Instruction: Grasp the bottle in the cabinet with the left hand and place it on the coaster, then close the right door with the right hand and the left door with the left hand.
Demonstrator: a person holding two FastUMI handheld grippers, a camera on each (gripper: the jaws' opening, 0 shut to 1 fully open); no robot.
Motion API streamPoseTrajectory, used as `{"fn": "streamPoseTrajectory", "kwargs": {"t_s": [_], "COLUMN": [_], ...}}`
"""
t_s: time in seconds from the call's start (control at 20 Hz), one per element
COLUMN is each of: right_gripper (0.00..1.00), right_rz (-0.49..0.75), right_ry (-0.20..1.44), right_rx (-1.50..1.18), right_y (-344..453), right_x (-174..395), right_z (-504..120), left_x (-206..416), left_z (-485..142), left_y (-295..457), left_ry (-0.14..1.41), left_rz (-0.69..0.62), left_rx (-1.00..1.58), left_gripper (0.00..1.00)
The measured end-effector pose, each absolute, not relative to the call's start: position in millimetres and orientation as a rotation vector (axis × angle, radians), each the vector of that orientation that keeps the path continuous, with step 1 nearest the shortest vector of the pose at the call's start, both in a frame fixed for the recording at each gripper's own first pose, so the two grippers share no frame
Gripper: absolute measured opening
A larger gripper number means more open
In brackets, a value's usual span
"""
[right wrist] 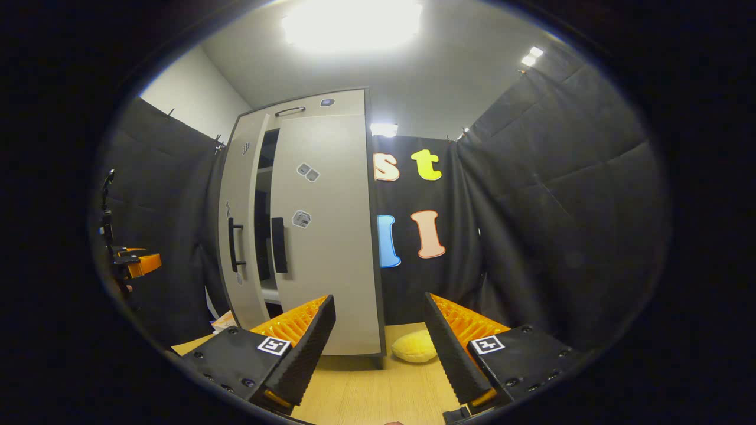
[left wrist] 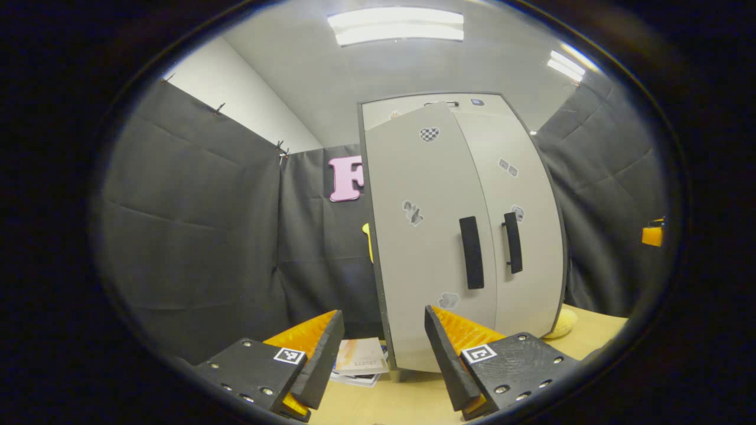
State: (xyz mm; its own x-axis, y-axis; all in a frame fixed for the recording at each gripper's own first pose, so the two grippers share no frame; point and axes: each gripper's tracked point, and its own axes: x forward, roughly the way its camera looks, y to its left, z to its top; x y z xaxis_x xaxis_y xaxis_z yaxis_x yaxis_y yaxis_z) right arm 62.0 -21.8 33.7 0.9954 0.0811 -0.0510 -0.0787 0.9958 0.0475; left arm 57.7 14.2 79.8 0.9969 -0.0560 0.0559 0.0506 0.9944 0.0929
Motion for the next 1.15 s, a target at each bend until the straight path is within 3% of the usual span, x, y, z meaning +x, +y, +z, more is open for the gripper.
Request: {"fn": "streamPoseTrajectory", "kwargs": {"t_s": [0.45, 0.95, 1.0, 1.05, 1.15], "right_gripper": [0.92, 0.95, 0.95, 0.95, 0.95], "right_rz": [0.107, 0.110, 0.111, 0.111, 0.114], "right_ry": [0.012, 0.012, 0.012, 0.012, 0.014], "right_rx": [0.030, 0.027, 0.023, 0.020, 0.019], "right_y": [15.7, 26.4, 28.0, 27.5, 27.2], "right_x": [42.5, 28.1, 26.4, 24.7, 24.4], "right_z": [56.8, 57.0, 56.3, 55.8, 55.7], "left_x": [20.5, -5.5, -6.7, -9.3, -11.9], "left_z": [73.1, 61.7, 63.3, 64.1, 65.0], "left_y": [55.6, 78.1, 79.8, 80.9, 82.3], "left_ry": [-0.059, -0.048, -0.051, -0.053, -0.056], "left_rz": [-0.040, -0.021, -0.019, -0.017, -0.013], "left_rx": [0.098, 0.081, 0.079, 0.078, 0.081], "left_gripper": [0.81, 0.81, 0.87, 0.74, 0.74]}}
